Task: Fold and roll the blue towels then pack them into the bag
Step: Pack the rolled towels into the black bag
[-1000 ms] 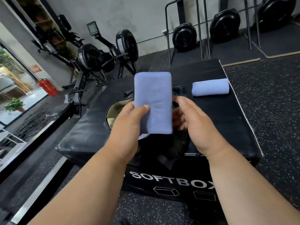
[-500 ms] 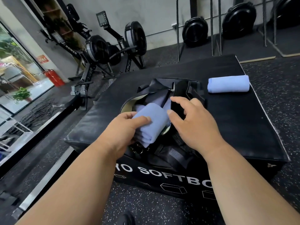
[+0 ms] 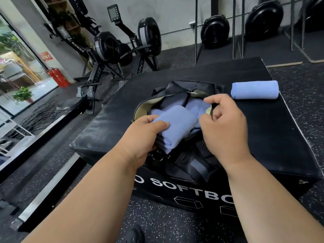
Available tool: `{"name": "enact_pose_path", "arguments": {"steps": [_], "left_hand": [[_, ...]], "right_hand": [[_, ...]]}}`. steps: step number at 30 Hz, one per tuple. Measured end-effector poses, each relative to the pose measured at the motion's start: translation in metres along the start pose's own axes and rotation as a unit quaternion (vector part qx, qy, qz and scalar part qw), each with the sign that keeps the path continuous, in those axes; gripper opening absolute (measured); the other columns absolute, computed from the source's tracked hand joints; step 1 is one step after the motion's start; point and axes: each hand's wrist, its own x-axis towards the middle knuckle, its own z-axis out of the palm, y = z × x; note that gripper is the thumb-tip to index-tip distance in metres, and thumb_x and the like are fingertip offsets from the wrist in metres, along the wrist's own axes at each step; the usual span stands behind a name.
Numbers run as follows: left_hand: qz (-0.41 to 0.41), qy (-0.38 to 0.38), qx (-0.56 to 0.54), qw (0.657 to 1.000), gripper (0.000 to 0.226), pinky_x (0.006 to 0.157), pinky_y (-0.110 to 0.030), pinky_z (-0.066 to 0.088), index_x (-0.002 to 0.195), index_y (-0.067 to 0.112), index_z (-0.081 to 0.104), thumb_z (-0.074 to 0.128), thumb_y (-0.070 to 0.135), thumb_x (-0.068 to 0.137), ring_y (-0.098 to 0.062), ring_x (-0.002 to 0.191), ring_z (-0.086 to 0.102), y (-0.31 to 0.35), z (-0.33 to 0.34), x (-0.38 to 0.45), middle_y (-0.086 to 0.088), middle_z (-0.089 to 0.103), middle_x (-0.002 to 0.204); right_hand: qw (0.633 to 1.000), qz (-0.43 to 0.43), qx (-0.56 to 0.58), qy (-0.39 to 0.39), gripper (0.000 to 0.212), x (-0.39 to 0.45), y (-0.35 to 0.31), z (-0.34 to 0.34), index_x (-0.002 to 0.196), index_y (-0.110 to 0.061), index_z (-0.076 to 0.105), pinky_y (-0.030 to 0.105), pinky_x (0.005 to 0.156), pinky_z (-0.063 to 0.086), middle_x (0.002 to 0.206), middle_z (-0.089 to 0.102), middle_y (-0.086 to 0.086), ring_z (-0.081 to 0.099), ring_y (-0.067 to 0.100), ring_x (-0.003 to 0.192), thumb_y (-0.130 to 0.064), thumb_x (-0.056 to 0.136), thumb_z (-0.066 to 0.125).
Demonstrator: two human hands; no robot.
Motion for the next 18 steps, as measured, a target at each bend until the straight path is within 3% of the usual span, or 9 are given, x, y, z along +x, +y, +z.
{"name": "enact_pose_path", "arguments": {"steps": [5,9,11,16,18], "left_hand": [[0.004,-0.024,-0.017,1.0,0.007,0.067,-0.033,0.053,0.104,0.009,0.066,0.06,0.011,0.101,-0.018,0.056,0.067,0.022,0.029,0.014,-0.014,0.067,0.077],[-0.051,-0.037,-0.106,0.992,0.01,0.055,-0.026,0.055,0.098,0.006,0.058,0.055,0.012,0.105,-0.018,0.046,0.063,0.043,0.053,0.029,-0.005,0.065,0.055],[-0.069,-0.045,-0.118,0.99,0.019,0.061,-0.028,0.052,0.089,0.008,0.058,0.054,0.014,0.106,-0.017,0.046,0.061,0.045,0.065,0.036,-0.003,0.064,0.054],[-0.092,-0.002,-0.011,0.996,0.023,0.057,-0.027,0.053,0.084,0.008,0.058,0.054,0.013,0.106,-0.016,0.039,0.062,0.022,0.077,0.054,-0.005,0.064,0.049],[-0.083,0.017,0.018,0.996,0.021,0.048,-0.024,0.051,0.084,0.008,0.057,0.055,0.01,0.105,-0.016,0.036,0.06,0.014,0.077,0.056,-0.006,0.062,0.046]], "right_hand": [[0.999,-0.021,0.019,-0.017,0.04,-0.001,-0.002,-0.01,0.101,-0.037,0.062,0.037,0.065,0.054,0.066,0.048,0.004,0.049,0.019,0.062,-0.003,0.079,0.058],[0.999,-0.029,0.035,-0.026,0.042,-0.001,0.002,-0.014,0.108,-0.035,0.063,0.039,0.066,0.053,0.066,0.049,0.003,0.049,0.019,0.062,-0.002,0.081,0.06],[0.998,-0.034,0.041,-0.028,0.042,0.001,0.004,-0.015,0.109,-0.033,0.063,0.04,0.066,0.053,0.066,0.049,0.002,0.049,0.018,0.062,-0.002,0.081,0.061],[0.998,-0.038,0.04,-0.041,0.044,0.003,0.008,-0.018,0.11,-0.038,0.062,0.044,0.068,0.053,0.068,0.049,0.0,0.05,0.018,0.065,-0.004,0.081,0.06],[0.997,-0.037,0.047,-0.05,0.046,0.004,0.009,-0.019,0.111,-0.039,0.062,0.043,0.069,0.053,0.07,0.049,0.001,0.049,0.018,0.065,-0.005,0.081,0.06]]}}
